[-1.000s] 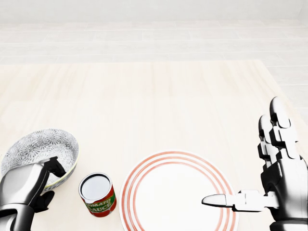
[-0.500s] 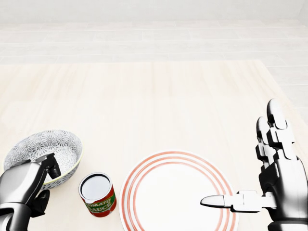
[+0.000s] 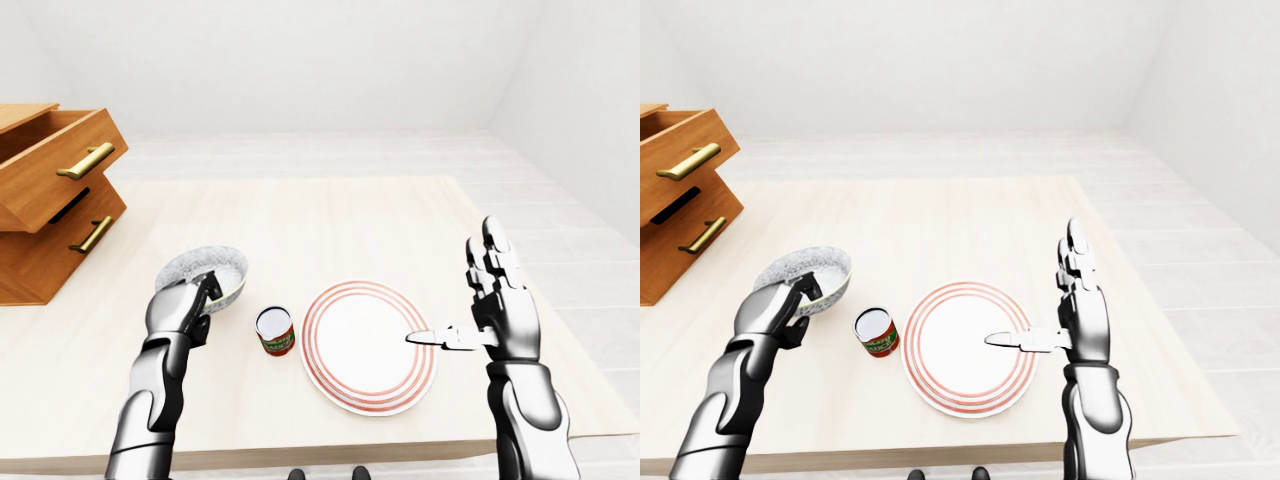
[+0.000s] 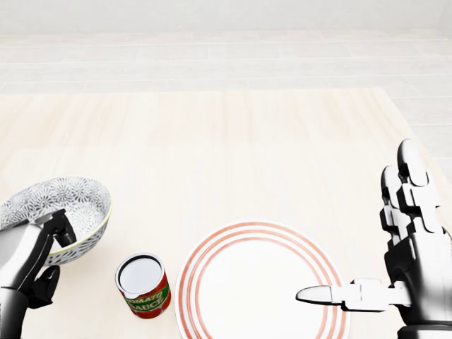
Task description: Put the bowl on the plate.
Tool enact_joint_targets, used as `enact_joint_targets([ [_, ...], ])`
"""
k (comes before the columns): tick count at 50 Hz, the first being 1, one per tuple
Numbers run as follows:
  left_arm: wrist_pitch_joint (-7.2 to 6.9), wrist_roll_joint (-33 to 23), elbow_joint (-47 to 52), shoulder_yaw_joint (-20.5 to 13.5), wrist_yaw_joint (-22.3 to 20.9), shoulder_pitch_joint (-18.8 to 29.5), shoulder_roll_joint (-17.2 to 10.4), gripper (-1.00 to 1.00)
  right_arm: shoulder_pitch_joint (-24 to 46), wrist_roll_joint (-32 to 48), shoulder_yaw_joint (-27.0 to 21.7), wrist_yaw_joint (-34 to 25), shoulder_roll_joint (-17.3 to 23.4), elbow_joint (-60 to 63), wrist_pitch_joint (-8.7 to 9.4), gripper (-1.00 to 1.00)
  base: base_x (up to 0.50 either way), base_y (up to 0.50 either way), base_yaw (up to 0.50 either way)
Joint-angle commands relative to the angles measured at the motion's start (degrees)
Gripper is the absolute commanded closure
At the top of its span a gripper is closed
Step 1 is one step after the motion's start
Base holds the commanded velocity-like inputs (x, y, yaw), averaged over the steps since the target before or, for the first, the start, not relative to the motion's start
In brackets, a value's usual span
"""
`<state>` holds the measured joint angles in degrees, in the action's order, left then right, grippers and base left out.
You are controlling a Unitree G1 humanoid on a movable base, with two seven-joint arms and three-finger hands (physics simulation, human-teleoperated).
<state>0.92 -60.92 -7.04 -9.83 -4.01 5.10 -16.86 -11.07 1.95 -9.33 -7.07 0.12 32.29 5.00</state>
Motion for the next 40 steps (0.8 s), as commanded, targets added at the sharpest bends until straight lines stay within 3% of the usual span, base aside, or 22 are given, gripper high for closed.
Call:
enact_joint_targets([
  [1,-1.64,-0.31,10.06,-2.88,-5.3,0.26,-0.14,1.0,-0.18,0.01,-0.33,-0.27,-0.1,1.39,0.0,-1.0,0.0,0.0,0.0],
  [13,-4.53,-1.61,18.51,-3.81,-12.77,2.94,0.14,1.0,-0.84,-0.36,-0.88,-0.63,-0.37,1.71,0.0,-1.0,0.0,0.0,0.0],
  [19,-5.92,-2.06,22.84,-2.62,-18.32,4.6,1.17,1.0,-1.38,-0.89,-1.54,-1.09,-0.53,2.85,0.0,-1.0,0.0,0.0,0.0],
  [21,-5.92,-2.94,21.77,-1.95,-18.65,7.36,1.12,1.0,-1.44,-1.07,-1.73,-1.23,-0.61,2.86,0.0,-1.0,0.0,0.0,0.0],
  [40,-5.92,-7.82,28.58,5.23,-27.1,13.54,6.0,1.0,-2.11,-1.77,-3.14,-2.29,-0.76,2.46,0.0,-1.0,0.0,0.0,0.0],
])
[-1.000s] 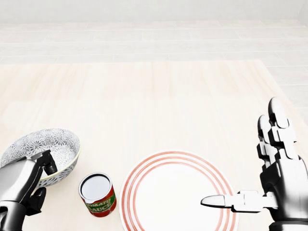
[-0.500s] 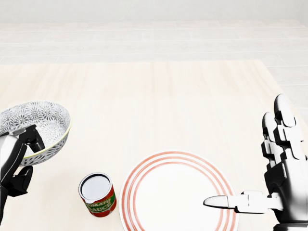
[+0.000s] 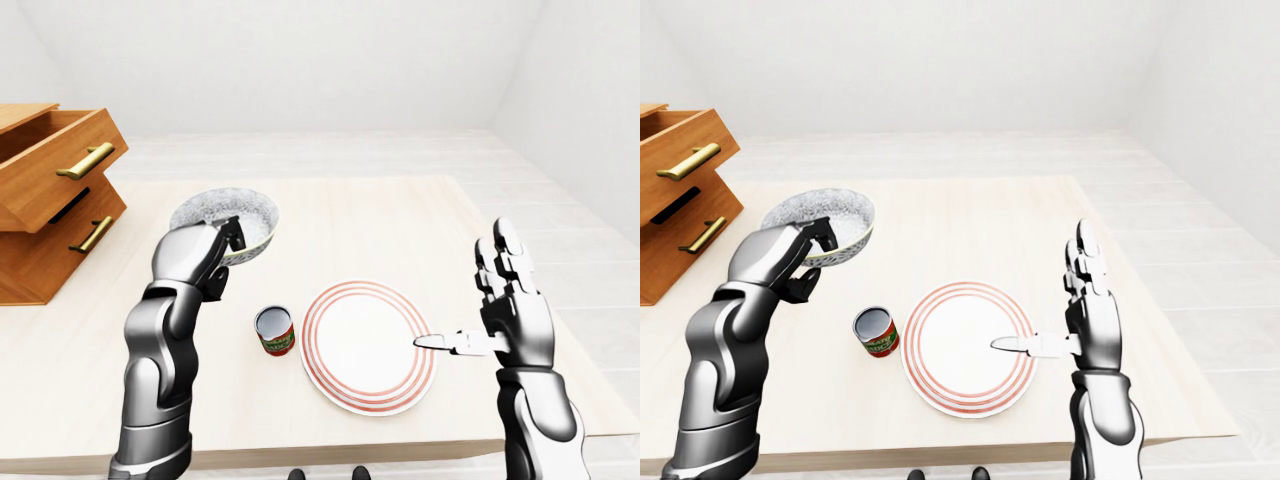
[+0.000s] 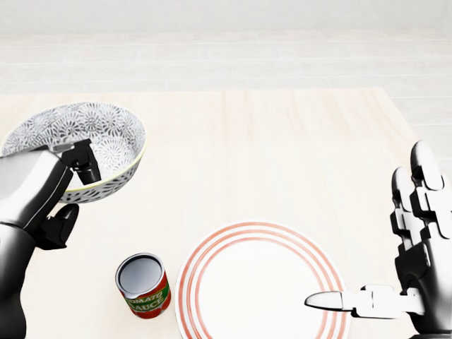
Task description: Put the bowl on the plate.
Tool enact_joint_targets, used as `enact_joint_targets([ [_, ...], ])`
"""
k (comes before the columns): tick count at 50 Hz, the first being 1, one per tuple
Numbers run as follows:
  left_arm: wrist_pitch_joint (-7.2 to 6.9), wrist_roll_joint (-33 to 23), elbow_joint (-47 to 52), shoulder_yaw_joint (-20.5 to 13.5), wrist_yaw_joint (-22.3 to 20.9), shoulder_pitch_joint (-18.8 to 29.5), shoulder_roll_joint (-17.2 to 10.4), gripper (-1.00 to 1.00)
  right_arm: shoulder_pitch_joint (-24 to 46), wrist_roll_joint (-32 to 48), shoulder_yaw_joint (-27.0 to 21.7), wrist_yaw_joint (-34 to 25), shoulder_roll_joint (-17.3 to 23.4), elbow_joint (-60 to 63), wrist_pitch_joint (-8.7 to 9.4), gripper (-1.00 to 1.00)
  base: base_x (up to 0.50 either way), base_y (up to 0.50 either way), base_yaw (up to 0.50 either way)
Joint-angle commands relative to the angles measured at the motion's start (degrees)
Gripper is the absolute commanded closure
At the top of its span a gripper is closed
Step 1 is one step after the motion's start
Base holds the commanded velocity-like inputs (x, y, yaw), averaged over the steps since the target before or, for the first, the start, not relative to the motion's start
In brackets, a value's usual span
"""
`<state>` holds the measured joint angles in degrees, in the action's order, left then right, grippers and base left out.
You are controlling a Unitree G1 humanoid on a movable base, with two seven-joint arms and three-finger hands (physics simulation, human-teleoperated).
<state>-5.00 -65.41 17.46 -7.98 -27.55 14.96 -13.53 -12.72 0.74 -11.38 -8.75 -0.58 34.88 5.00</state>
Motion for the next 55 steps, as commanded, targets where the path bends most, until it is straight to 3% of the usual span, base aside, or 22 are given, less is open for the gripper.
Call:
enact_joint_targets([
  [1,0.0,-3.38,4.23,3.54,-3.91,3.91,3.09,1.0,-0.54,-0.63,-1.21,-0.72,-0.08,0.01,0.0,-1.0,0.0,0.0,0.0],
  [21,0.0,-7.47,9.88,9.99,-6.93,4.4,9.55,1.0,-2.7,-1.77,-3.74,-3.23,-0.98,1.48,0.0,-1.0,0.0,0.0,0.0],
  [50,0.0,-12.97,12.07,18.07,-5.99,0.45,17.07,1.0,-5.58,-2.18,-8.68,-7.71,-3.97,6.99,0.0,-1.0,0.0,0.0,0.0],
  [55,0.0,-13.87,11.5,19.92,-3.42,-1.14,18.03,1.0,-5.52,-2.39,-9.18,-8.06,-4.18,6.43,0.0,-1.0,0.0,0.0,0.0],
])
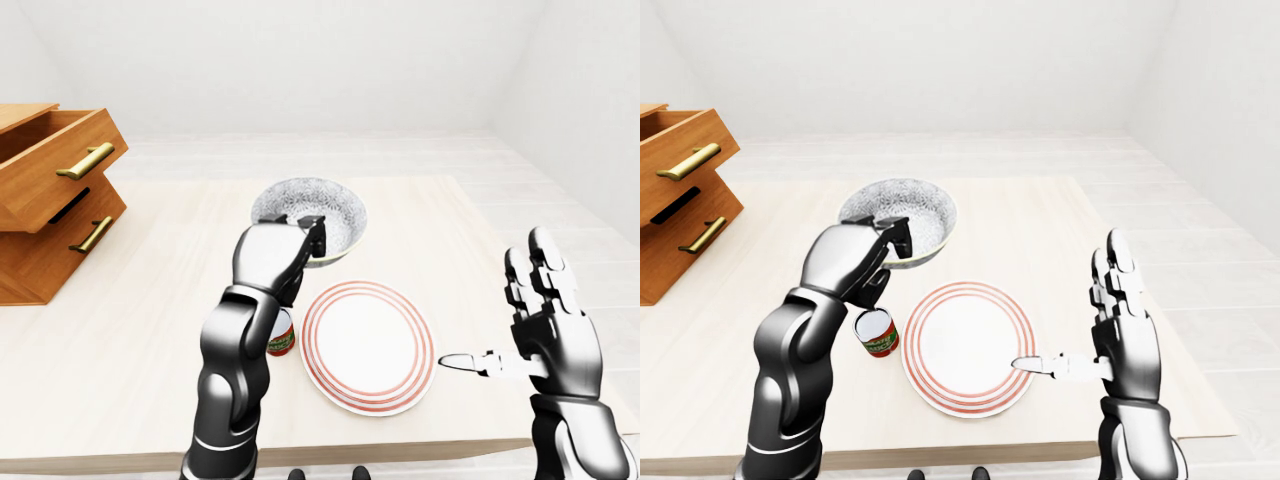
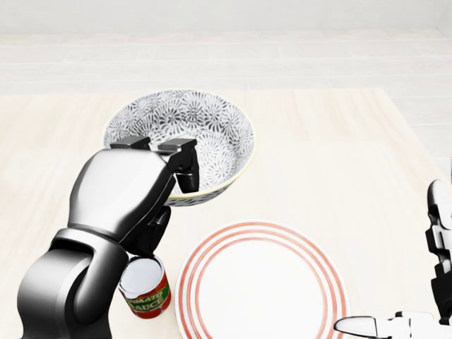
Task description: Put the bowl on the plate.
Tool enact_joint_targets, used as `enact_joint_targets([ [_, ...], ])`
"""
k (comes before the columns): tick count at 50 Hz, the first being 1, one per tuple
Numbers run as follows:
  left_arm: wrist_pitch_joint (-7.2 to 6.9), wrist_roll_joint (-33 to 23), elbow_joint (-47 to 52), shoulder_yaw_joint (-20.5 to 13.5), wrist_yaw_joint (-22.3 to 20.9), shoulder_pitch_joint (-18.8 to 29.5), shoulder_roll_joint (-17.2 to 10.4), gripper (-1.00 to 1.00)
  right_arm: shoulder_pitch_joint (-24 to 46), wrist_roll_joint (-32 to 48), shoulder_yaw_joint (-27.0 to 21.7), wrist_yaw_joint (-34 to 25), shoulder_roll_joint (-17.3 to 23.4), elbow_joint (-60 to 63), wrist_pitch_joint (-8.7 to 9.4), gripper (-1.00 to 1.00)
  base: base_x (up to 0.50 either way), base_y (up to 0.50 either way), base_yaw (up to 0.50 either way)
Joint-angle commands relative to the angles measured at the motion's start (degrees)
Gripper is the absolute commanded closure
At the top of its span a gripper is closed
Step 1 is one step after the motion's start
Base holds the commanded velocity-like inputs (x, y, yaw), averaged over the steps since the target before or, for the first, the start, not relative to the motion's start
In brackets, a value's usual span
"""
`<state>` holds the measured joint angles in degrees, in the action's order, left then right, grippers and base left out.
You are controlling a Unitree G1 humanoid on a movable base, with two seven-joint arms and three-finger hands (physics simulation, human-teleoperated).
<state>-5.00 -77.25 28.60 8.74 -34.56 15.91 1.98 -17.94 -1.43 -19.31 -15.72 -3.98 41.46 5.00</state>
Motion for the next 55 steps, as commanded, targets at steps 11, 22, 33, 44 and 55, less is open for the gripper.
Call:
enact_joint_targets([
  [11,0.0,-3.74,-0.39,9.37,7.16,-7.56,5.22,1.0,-0.23,-0.32,-1.74,-1.48,-0.9,-1.79,0.0,-1.0,0.0,0.0,0.0],
  [22,0.0,-3.8,-6.23,12.87,14.3,-9.88,5.87,1.0,0.56,-1.54,-3.59,-1.91,-0.26,-1.59,0.0,-1.0,0.0,0.0,0.0],
  [33,0.0,-4.95,-8.37,14.33,16.09,-9.63,6.34,1.0,1.17,-1.45,-3.91,-2.14,-0.08,-3.48,0.0,-1.0,0.0,0.0,0.0],
  [44,0.0,-4.91,-9.83,16.09,20.18,-12.33,5.51,1.0,1.3,-1.22,-3.7,-1.94,0.09,-4.29,0.0,-1.0,0.0,0.0,0.0],
  [55,0.0,-4.87,-9.93,18.1,21.9,-14.85,4.78,1.0,1.41,-1.19,-3.8,-1.84,0.21,-3.78,0.0,-1.0,0.0,0.0,0.0],
])
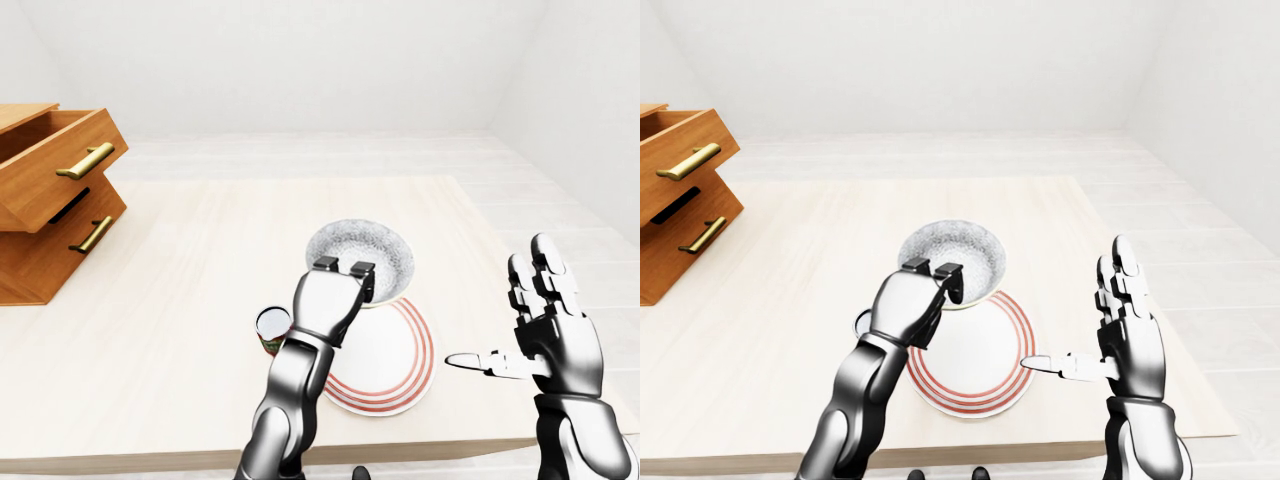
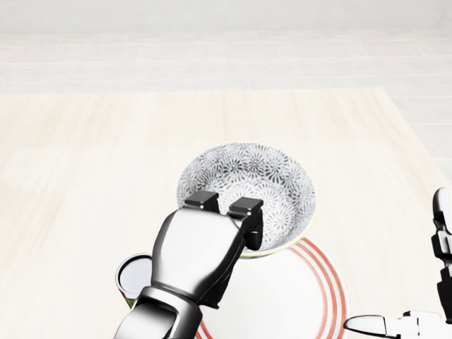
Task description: Put the bowl on the plate.
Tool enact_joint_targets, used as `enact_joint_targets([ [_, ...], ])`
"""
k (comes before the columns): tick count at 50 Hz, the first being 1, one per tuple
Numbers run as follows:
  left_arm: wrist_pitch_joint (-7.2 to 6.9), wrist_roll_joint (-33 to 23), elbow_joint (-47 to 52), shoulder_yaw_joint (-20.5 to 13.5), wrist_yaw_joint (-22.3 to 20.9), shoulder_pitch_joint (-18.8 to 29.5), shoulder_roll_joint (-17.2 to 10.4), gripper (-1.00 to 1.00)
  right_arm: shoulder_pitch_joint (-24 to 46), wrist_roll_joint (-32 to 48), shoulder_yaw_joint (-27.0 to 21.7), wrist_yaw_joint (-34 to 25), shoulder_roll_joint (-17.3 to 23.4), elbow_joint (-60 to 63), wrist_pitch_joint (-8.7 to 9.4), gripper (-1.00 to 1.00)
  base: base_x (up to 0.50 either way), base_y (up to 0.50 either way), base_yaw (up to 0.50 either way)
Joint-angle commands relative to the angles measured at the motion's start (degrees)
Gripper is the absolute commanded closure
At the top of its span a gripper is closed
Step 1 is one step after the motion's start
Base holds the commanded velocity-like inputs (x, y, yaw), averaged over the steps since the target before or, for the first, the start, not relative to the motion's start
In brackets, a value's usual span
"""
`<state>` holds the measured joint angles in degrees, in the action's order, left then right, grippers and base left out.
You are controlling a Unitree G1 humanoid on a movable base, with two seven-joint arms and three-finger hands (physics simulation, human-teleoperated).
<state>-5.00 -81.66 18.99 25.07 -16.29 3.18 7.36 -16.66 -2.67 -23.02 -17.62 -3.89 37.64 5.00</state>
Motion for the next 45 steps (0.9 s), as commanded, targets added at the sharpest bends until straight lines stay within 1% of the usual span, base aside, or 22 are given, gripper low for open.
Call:
enact_joint_targets([
  [1,0.0,-0.14,-0.81,1.69,4.07,-2.13,-0.65,1.0,0.18,0.13,-0.05,0.07,0.15,0.02,0.0,-1.0,0.0,0.0,0.0],
  [6,0.0,0.41,-2.82,1.61,6.17,-2.44,-1.05,1.0,0.32,0.41,0.08,0.16,0.22,-0.08,0.0,-1.0,0.0,0.0,0.0],
  [14,0.0,0.22,-2.09,3.63,7.51,-4.85,-1.74,1.0,0.34,0.39,0.11,0.25,0.17,-0.29,0.0,-1.0,0.0,0.0,0.0],
  [19,0.0,0.02,-2.75,5.05,9.2,-6.21,-2.49,1.0,0.69,0.73,0.45,0.55,0.24,-1.97,0.0,-1.0,0.0,0.0,0.0],
  [21,0.0,-0.38,-3.55,5.73,10.52,-6.85,-2.96,1.0,0.69,0.47,0.42,0.62,0.33,-2.03,0.0,-1.0,0.0,0.0,0.0],
  [30,0.0,-0.05,-5.49,6.86,12.61,-7.78,-3.03,1.0,0.02,0.25,0.42,0.56,0.27,-2.16,0.0,-1.0,0.0,0.0,0.0],
  [32,0.0,-0.29,-5.55,7.77,13.63,-8.87,-3.62,1.0,0.11,0.1,0.32,0.54,0.32,-2.16,0.0,-1.0,0.0,0.0,0.0],
  [36,0.0,-0.41,-4.88,9.03,14.23,-9.99,-4.39,1.0,0.16,0.18,0.41,0.58,0.31,-2.41,0.0,-1.0,0.0,0.0,0.0],
  [45,0.0,0.73,-6.2,8.38,14.92,-9.12,-4.72,1.0,0.22,0.16,0.52,0.7,0.38,-2.56,0.0,-1.0,0.0,0.0,0.0],
])
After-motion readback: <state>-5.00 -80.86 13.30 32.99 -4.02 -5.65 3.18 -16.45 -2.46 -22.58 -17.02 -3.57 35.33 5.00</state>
